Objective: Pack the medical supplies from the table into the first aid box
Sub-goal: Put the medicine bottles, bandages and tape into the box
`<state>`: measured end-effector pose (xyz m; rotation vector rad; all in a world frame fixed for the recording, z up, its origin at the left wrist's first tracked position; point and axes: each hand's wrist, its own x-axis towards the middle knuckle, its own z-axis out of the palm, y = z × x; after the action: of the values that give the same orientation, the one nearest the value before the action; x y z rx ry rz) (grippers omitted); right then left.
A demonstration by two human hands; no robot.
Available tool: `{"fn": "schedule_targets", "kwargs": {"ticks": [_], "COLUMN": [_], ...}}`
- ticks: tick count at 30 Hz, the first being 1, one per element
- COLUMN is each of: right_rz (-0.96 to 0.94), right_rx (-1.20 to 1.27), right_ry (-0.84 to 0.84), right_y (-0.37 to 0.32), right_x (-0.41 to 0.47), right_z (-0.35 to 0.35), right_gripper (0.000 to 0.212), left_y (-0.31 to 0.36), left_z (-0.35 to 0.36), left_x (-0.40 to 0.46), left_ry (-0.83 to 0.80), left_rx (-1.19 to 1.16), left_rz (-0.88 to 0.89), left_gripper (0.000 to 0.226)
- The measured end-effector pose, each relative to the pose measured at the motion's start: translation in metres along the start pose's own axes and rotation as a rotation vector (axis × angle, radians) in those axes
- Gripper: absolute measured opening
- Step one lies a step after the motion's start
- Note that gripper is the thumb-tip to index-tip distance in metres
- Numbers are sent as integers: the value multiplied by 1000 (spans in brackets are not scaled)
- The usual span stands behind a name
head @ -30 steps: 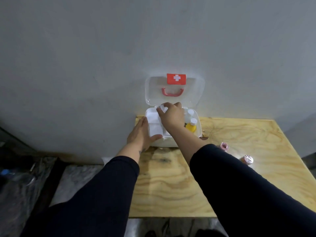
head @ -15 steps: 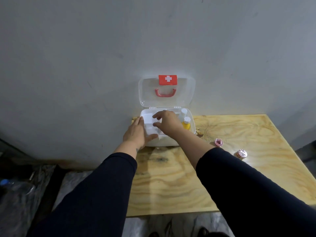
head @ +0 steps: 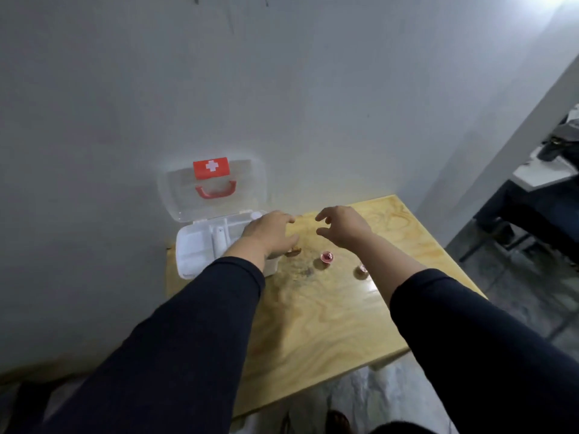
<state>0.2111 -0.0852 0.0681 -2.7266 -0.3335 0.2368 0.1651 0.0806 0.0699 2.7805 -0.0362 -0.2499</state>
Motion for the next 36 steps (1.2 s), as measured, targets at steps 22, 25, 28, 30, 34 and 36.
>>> {"fn": "schedule_targets", "kwargs": {"ticks": [22, 25, 28, 30, 34, 36], "right_rz": [-198, -309, -354, -358, -358, -370], "right_rx": [32, -88, -160, -155, -144, -146], "right_ry": [-136, -198, -218, -212, -202, -191], "right_y": [83, 70, 73, 75, 68, 63], "right_x": [28, 32, 30, 30, 39, 45], "right_z": [61, 69, 79, 80, 62, 44], "right_gripper": [33, 30, 22, 22, 27, 27], "left_y": [28, 26, 23, 23, 31, 40], "left_z": [105, 105, 104, 103, 90, 77], "left_x": [14, 7, -1, -5, -6, -2], "left_ry": [-163, -132, -123, -122, -133, -136], "left_rx": [-117, -127, -146, -150, -129, -116], "left_rz": [-239, -302, -354, -372, -392, -374], "left_gripper": [39, 42, 45, 44, 48, 51]}}
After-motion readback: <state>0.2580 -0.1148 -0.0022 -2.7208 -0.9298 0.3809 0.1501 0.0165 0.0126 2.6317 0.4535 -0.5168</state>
